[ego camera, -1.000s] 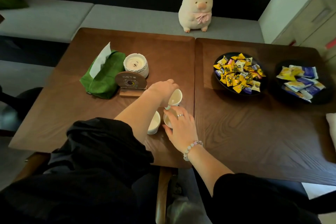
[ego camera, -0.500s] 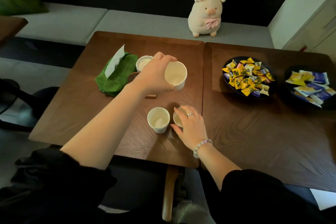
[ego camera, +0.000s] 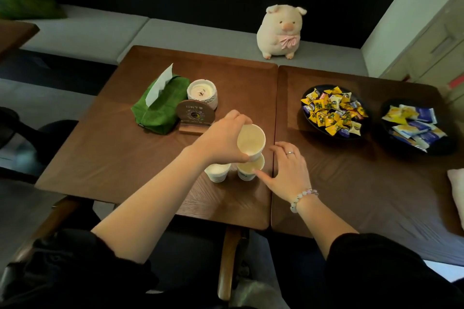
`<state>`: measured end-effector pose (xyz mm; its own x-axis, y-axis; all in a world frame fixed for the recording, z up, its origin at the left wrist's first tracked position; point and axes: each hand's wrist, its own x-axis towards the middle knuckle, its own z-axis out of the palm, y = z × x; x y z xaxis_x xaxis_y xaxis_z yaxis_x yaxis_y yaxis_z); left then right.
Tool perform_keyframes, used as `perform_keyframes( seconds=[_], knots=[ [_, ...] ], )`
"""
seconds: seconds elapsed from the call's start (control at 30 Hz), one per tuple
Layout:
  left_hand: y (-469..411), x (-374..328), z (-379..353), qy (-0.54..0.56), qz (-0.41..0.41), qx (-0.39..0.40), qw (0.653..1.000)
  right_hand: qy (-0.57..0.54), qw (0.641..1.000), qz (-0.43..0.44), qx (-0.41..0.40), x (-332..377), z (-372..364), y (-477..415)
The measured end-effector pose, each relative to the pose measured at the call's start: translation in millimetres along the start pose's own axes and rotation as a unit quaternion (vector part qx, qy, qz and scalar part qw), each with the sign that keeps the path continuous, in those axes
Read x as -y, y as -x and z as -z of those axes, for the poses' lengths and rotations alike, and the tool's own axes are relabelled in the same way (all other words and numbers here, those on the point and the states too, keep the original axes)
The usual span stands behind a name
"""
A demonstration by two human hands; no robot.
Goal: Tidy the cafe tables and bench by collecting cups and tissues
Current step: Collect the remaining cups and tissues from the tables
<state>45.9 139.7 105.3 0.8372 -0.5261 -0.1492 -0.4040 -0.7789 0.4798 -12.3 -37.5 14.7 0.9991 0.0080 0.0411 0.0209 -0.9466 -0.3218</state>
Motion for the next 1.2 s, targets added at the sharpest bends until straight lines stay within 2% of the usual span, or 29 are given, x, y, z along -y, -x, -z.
perform_keyframes(
  seconds=[0.1, 0.33, 0.5, 0.67, 0.83, 0.97, 1.07, 1.2],
  knots=[
    [-2.0, -3.8, -15.2, -0.021, -0.004, 0.022, 1.000, 0.004, 1.000, 0.007, -0.009, -5.0, 7.5, 4.7],
    [-9.4, 5.9, -51.5, -0.103, 0.053, 0.073, 0.991, 0.008, 0.999, 0.020, 0.030, -3.6, 6.1, 16.3],
    [-16.8, 0.3, -65.8, -0.152, 0.052, 0.045, 0.986, 0.006, 0.998, 0.014, 0.053, 2.6, 0.9, 19.2],
    [-18.8, 1.0, -72.6, -0.180, 0.046, 0.024, 0.982, -0.013, 0.999, 0.013, 0.040, 9.1, -4.3, 19.0],
    [1.2, 27.4, -61.1, -0.113, 0.057, -0.010, 0.992, -0.038, 0.999, 0.014, 0.025, 9.5, -9.5, 18.2],
    [21.0, 52.1, -49.2, -0.020, 0.154, -0.072, 0.985, -0.070, 0.997, 0.007, 0.030, 11.3, -13.8, 17.0],
    [30.2, 62.0, -54.8, 0.090, 0.206, -0.051, 0.973, -0.116, 0.991, -0.022, 0.067, 17.2, -16.9, 12.5],
    [31.5, 68.2, -72.8, 0.154, 0.217, -0.048, 0.963, -0.170, 0.980, -0.062, 0.079, 27.2, -23.5, 6.6]
  ],
)
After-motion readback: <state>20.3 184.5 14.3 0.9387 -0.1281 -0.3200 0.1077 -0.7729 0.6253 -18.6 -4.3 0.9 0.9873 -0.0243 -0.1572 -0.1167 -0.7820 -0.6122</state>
